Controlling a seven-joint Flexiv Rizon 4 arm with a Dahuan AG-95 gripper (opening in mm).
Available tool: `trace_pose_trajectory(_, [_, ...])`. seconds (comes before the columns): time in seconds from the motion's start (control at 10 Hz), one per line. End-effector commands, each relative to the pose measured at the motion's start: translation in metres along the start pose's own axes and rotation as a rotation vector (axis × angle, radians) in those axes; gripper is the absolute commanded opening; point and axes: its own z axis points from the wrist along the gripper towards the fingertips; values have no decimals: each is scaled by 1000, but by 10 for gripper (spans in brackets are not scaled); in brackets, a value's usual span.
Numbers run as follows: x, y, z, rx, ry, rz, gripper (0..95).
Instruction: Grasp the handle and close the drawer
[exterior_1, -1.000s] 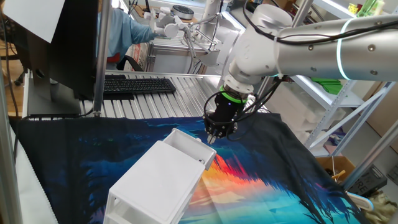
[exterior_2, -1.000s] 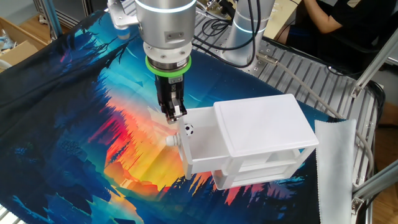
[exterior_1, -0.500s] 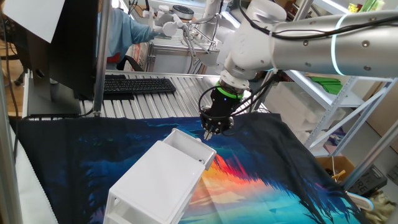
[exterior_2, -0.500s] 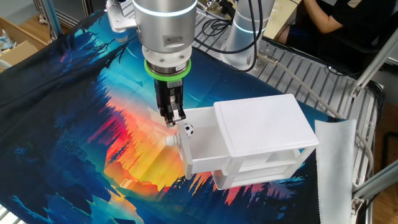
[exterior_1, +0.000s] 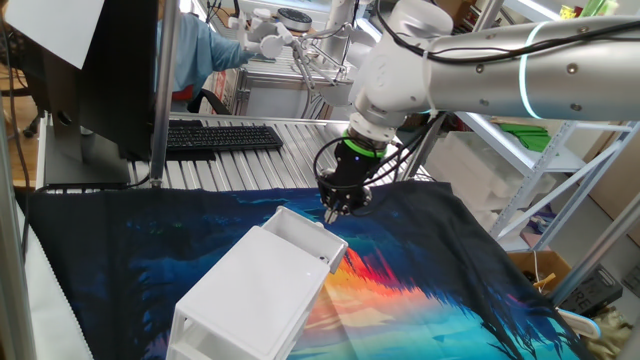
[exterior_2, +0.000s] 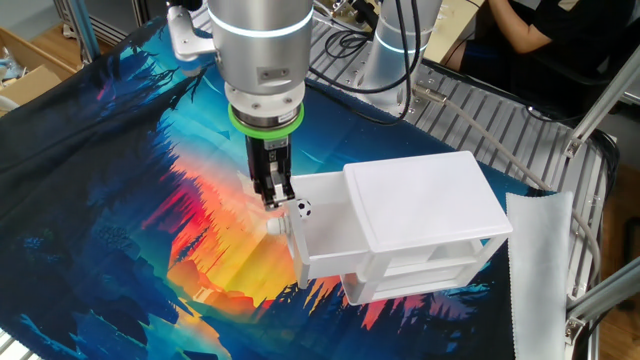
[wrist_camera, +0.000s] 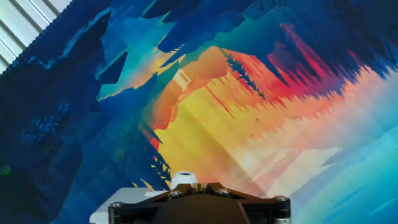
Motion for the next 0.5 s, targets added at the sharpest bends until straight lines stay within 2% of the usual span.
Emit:
trace_pose_trajectory(0.1, [0, 1, -2, 0, 1, 2, 0])
trace_pose_trajectory(0.3, [-3, 4, -4, 1, 2, 7, 0])
trace_pose_trajectory(0.4, [-4, 4, -3, 1, 1, 9, 190])
trace_pose_trajectory(0.5, [-4, 5, -3, 0, 1, 10, 190])
